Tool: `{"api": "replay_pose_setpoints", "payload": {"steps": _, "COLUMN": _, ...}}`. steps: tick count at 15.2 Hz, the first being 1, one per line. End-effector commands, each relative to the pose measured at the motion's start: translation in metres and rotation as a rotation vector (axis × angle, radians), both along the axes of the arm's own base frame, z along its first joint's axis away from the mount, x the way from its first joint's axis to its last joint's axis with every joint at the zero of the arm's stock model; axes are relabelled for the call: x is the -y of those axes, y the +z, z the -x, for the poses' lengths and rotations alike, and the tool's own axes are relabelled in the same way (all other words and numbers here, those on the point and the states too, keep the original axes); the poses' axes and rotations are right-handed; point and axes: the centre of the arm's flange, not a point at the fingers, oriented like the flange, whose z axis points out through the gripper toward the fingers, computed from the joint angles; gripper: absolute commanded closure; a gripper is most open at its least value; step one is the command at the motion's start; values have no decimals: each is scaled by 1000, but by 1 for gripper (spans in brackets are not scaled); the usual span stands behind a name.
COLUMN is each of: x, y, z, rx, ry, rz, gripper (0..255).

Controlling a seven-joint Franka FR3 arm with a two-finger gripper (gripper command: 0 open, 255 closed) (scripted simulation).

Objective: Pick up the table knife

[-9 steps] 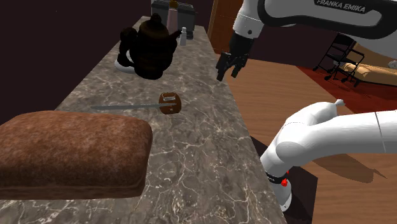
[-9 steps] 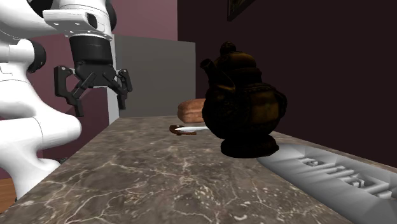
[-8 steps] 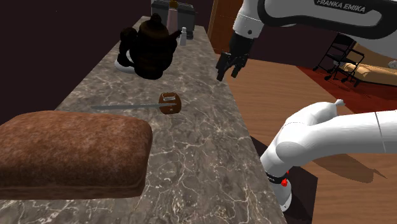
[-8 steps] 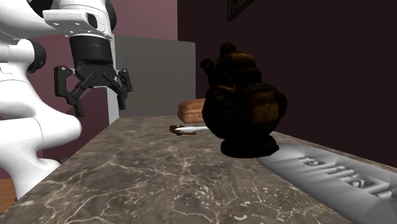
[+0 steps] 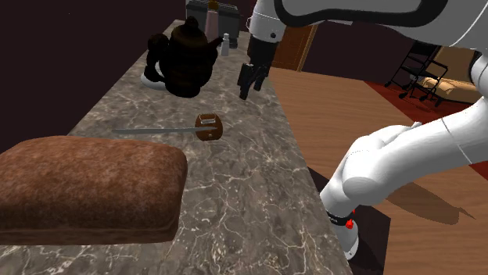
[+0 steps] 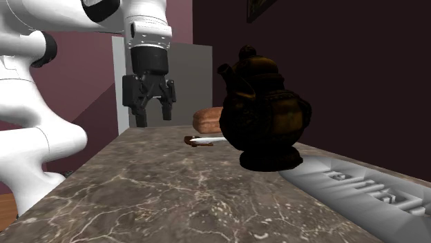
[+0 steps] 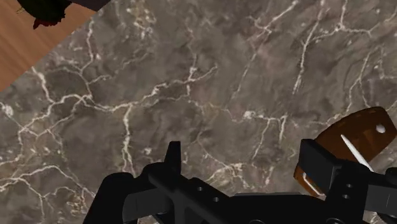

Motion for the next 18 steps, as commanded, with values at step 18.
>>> {"api": "replay_pose_setpoints", "payload": {"steps": 18, "x": -231, "y": -26, "z": -77, "rx": -46, "ry": 777, "rz": 73, "gripper": 0}}
